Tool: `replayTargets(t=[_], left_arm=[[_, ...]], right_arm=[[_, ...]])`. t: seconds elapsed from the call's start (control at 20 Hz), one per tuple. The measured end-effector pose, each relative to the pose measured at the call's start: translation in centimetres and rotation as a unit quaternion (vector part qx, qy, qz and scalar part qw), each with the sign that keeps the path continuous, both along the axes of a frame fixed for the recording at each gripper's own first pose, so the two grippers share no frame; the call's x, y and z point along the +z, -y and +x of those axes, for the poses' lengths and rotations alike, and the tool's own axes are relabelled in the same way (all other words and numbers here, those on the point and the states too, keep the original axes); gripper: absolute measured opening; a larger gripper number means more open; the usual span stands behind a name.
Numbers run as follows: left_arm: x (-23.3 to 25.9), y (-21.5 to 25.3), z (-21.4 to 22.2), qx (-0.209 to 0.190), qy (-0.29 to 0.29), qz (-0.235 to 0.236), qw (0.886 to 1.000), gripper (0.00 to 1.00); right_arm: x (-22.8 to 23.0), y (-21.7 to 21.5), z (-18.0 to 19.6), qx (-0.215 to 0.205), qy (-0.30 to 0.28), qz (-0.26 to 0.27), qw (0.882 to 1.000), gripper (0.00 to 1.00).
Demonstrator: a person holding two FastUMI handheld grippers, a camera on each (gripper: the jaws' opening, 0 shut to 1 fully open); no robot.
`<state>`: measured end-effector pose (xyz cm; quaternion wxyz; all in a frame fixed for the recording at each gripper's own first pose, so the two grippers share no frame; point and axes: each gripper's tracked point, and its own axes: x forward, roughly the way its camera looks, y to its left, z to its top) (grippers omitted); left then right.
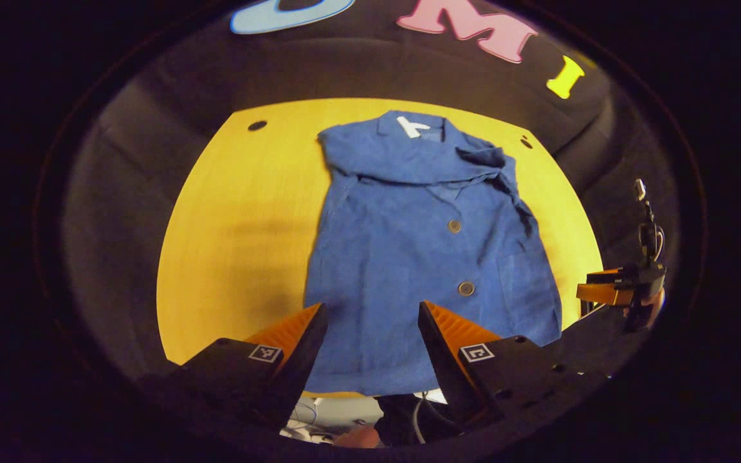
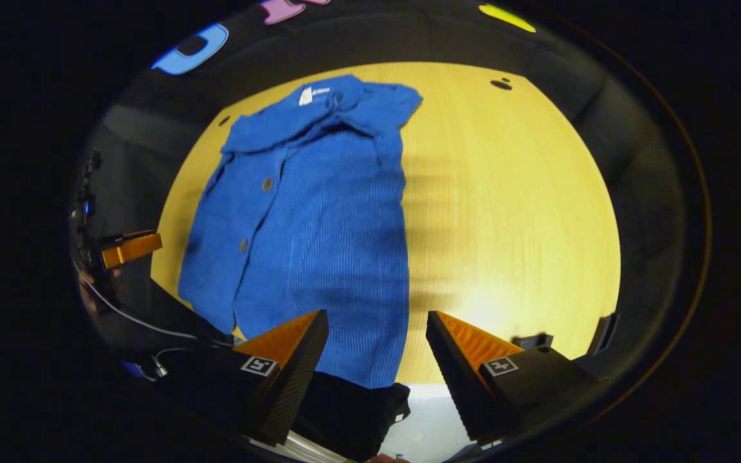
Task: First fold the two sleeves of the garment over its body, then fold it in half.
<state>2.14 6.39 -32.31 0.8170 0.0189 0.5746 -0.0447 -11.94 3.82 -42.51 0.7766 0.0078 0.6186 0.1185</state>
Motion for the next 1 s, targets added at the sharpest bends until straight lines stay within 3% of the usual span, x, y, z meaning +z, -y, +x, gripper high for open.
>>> replayTargets(t=[0.3,0.5,0.75,1.0], left_arm=[[-4.6,-2.9,-3.6,0.070,-0.100,-0.013,0.992,0.83],[-6.3,-3.7,-4.7,0.067,-0.124,-0.005,0.990,0.84],[-7.6,-5.0,-5.2,0.045,-0.134,0.058,0.988,0.83],[-8.1,-4.8,-5.4,0.044,-0.145,0.054,0.987,0.84]], right_arm=[[-3.6,0.1,-4.1,-0.009,-0.058,-0.023,0.998,0.99],[-5.0,1.0,-4.8,-0.017,-0.073,-0.044,0.996,0.99],[-6.2,0.8,-5.2,-0.029,-0.083,-0.049,0.995,0.99],[-6.6,1.1,-5.0,-0.034,-0.087,-0.071,0.993,0.98]])
